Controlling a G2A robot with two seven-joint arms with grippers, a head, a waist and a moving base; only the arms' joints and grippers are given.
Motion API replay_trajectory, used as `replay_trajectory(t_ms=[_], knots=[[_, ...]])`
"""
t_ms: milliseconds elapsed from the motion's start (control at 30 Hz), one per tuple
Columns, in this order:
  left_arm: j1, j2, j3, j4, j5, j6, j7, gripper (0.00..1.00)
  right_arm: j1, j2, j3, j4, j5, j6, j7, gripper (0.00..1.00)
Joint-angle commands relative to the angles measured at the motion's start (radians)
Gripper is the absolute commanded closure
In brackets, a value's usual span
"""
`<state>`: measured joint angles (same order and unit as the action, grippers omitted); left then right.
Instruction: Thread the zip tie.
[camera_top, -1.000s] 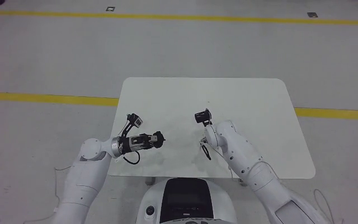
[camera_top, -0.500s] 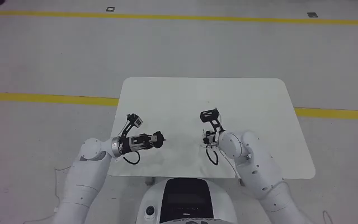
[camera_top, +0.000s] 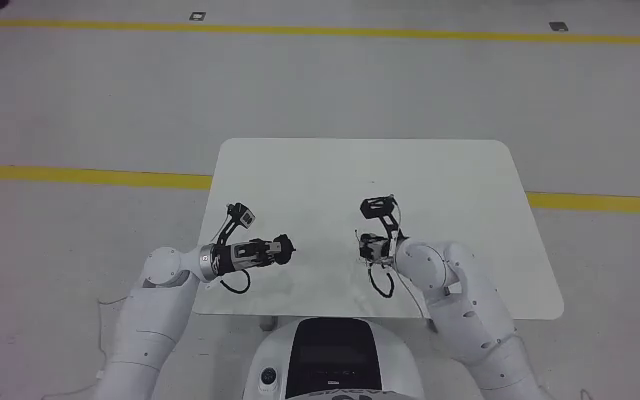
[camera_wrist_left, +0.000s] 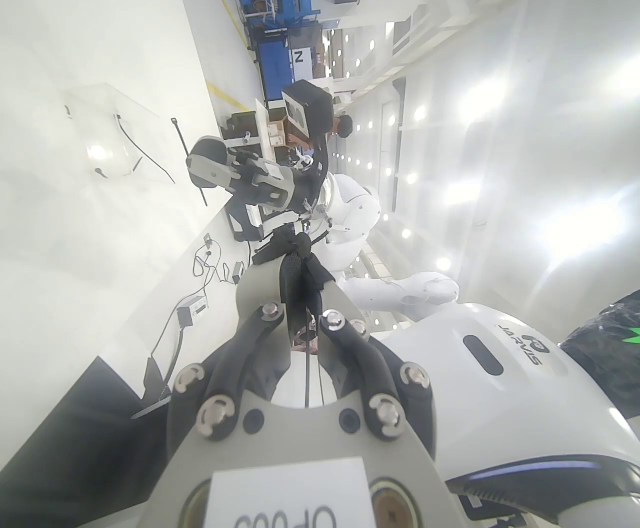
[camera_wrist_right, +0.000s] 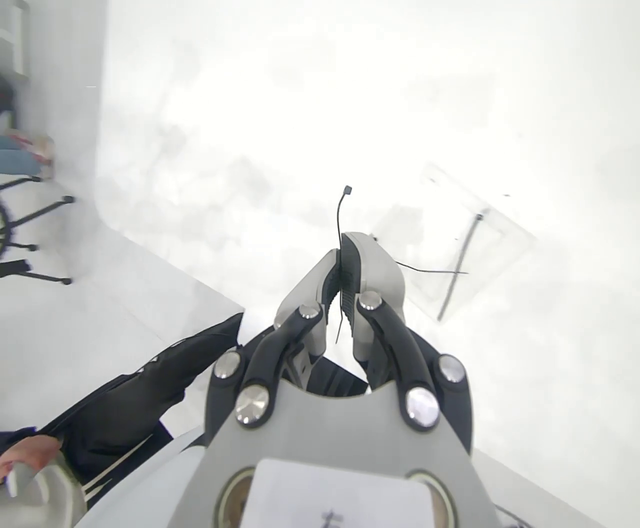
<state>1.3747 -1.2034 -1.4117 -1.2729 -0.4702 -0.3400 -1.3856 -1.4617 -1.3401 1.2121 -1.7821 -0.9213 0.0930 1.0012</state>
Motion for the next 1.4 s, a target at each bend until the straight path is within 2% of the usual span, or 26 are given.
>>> replay_trajectory(t_ms=[0, 133, 367, 667, 767, 900, 1033, 1167, 1267, 1367], knots=[[0.000, 0.000, 0.000, 0.000, 0.000, 0.000, 0.000, 1.00, -0.046, 0.000, 0.017, -0.024, 0.080, -0.033, -0.128, 1.00], [0.000, 0.000, 0.000, 0.000, 0.000, 0.000, 0.000, 1.00, -0.130, 0.001, 0.025, -0.052, 0.135, -0.102, -0.331, 1.00], [0.000, 0.000, 0.000, 0.000, 0.000, 0.000, 0.000, 1.00, -0.222, -0.003, 0.017, -0.063, 0.210, -0.177, -0.640, 1.00], [0.000, 0.000, 0.000, 0.000, 0.000, 0.000, 0.000, 1.00, -0.227, -0.002, 0.013, -0.055, 0.207, -0.174, -0.643, 1.00], [0.000, 0.000, 0.000, 0.000, 0.000, 0.000, 0.000, 1.00, -0.238, -0.004, 0.002, -0.058, 0.242, -0.202, -0.688, 1.00], [0.019, -0.003, 0.039, -0.007, 0.022, 0.000, 0.085, 1.00, -0.265, -0.006, -0.027, -0.060, 0.159, -0.235, -0.851, 1.00], [0.017, -0.010, 0.080, -0.017, 0.065, 0.000, 0.194, 1.00, -0.280, -0.011, -0.080, -0.048, 0.065, -0.229, -1.006, 1.00], [0.016, -0.020, 0.101, -0.036, 0.067, 0.000, 0.277, 1.00, -0.282, -0.018, -0.120, -0.021, 0.031, -0.217, -1.123, 1.00], [0.014, -0.028, 0.113, -0.045, 0.062, 0.000, 0.301, 1.00, -0.282, -0.023, -0.135, -0.003, 0.032, -0.206, -1.199, 1.00], [0.008, -0.035, 0.125, -0.037, 0.068, 0.000, 0.314, 1.00, -0.280, -0.027, -0.153, 0.014, 0.021, -0.205, -1.247, 1.00]])
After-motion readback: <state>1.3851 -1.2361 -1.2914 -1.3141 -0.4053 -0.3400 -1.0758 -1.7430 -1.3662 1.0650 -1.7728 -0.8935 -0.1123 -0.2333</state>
